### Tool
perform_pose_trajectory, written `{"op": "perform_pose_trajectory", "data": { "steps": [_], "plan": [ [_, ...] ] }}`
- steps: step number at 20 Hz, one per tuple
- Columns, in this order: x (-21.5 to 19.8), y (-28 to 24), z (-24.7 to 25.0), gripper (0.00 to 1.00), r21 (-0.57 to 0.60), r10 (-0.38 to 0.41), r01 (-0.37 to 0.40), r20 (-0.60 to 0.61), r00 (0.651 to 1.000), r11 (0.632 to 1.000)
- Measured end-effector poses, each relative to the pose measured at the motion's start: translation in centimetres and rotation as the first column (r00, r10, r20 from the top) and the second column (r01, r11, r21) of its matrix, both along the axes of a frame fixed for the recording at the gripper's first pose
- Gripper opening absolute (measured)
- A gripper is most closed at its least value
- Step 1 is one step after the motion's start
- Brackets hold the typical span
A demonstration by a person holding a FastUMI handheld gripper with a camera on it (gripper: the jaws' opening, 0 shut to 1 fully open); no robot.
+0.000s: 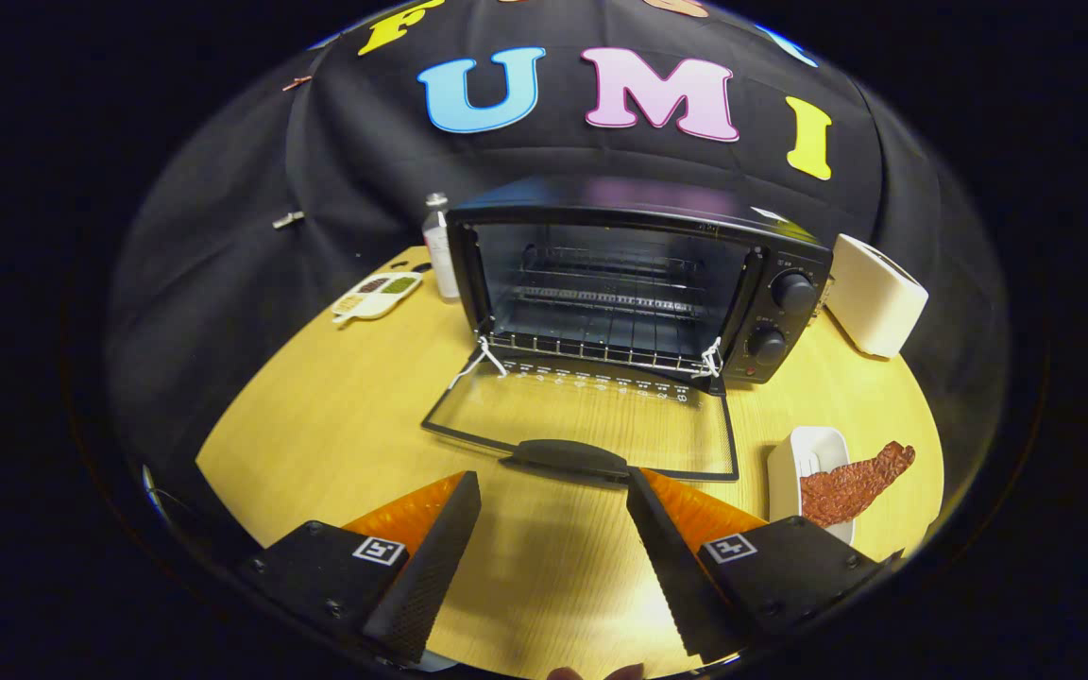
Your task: Open the toaster oven, put the food inside, and close the toaster oven door.
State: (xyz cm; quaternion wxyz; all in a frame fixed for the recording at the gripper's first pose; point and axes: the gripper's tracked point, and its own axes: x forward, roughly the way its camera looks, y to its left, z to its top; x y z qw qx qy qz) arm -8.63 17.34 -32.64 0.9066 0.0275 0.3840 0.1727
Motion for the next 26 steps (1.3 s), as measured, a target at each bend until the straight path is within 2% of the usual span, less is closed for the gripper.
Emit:
{"op": "perform_pose_trajectory", "data": {
  "steps": [5, 9, 14, 20, 26],
  "plan": [
    [-3.2, -4.2, 3.3, 0.98, 0.121, 0.15, -0.136, -0.113, 0.982, 0.983],
    [-4.5, -10.6, 4.3, 0.99, 0.139, 0.204, -0.177, -0.213, 0.956, 0.974],
    [-4.6, -18.2, 4.2, 0.99, 0.151, 0.196, -0.155, -0.312, 0.93, 0.976],
    [-3.9, -25.3, 2.3, 0.99, 0.186, 0.182, -0.107, -0.45, 0.874, 0.977],
    [-0.7, -29.1, -0.8, 0.97, 0.223, 0.133, -0.009, -0.549, 0.825, 0.975]
  ]
}}
